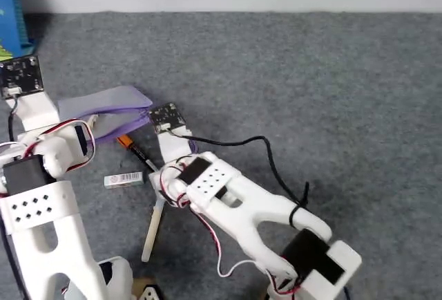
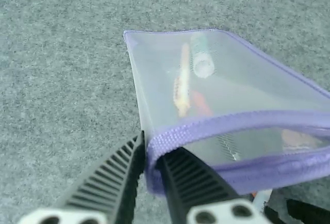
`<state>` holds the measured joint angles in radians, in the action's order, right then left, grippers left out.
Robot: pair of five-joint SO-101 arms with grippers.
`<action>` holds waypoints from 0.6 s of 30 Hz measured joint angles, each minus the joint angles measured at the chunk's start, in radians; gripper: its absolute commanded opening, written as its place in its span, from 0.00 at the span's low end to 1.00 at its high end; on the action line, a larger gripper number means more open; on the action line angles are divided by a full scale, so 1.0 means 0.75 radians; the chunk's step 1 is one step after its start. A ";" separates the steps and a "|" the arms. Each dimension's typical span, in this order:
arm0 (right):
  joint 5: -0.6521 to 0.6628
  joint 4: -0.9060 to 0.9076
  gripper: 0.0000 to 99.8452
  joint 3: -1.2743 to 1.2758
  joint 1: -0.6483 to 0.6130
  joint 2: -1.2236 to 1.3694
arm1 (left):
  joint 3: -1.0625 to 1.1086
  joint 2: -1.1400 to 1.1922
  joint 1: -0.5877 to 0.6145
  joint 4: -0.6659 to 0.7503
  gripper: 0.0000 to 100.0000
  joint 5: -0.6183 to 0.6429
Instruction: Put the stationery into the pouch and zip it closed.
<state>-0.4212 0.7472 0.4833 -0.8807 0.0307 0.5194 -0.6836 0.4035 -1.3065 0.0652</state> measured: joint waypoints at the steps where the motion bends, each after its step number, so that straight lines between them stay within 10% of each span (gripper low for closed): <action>1: 0.000 0.000 0.13 -0.016 -0.006 0.014 | 0.000 0.000 0.000 0.000 0.01 0.000; 18: -0.010 0.076 0.01 -0.252 0.059 0.331 | 0.000 0.000 0.002 0.000 0.01 0.000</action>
<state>-0.4289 0.8040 0.2946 -0.8362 0.2793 0.5194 -0.6836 0.4051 -1.3065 0.0652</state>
